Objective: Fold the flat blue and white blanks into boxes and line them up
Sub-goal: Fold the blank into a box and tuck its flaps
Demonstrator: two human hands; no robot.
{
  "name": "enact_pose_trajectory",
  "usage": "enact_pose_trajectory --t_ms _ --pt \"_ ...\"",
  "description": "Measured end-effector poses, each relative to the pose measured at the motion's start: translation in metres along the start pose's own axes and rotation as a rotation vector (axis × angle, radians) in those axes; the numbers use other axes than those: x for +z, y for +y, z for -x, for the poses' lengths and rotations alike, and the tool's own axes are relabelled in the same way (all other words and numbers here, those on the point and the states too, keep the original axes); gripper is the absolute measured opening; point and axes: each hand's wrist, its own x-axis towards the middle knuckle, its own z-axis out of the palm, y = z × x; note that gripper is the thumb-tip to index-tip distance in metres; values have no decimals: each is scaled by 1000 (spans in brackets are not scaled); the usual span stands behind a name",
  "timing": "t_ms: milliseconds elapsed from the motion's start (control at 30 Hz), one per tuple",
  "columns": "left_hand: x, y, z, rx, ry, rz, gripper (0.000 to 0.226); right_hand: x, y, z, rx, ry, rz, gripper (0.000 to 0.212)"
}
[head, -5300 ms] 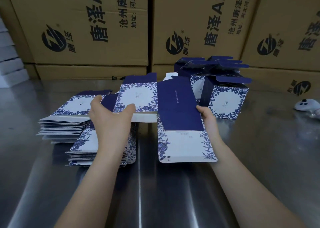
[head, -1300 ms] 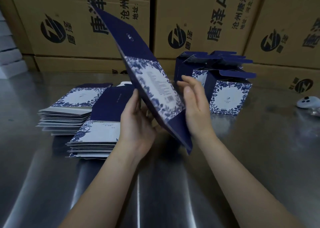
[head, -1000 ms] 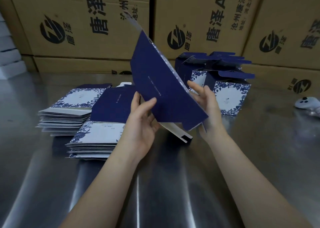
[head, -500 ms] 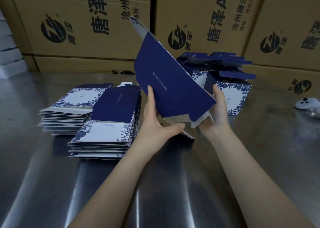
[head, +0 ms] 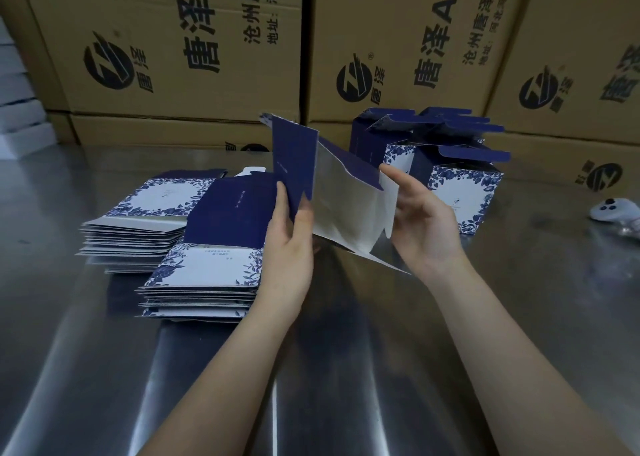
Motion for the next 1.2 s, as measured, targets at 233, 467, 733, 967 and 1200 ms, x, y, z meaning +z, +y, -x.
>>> enact_pose_trajectory --t_ms 233,467,733,967,1200 --pt "0 1 -4 -81 40 48 35 1 -10 11 -6 -288 221 84" --pt "0 5 -6 -151 84 104 24 -2 -6 19 -67 -392 605 89" --pt "0 9 -6 -227 72 138 20 -1 5 15 -428 72 528 35" --pt "-1 10 -6 -224 -27 123 20 -6 0 19 -606 192 581 60" --pt "-3 13 -6 -254 29 141 21 -3 -7 24 -796 3 867 51"
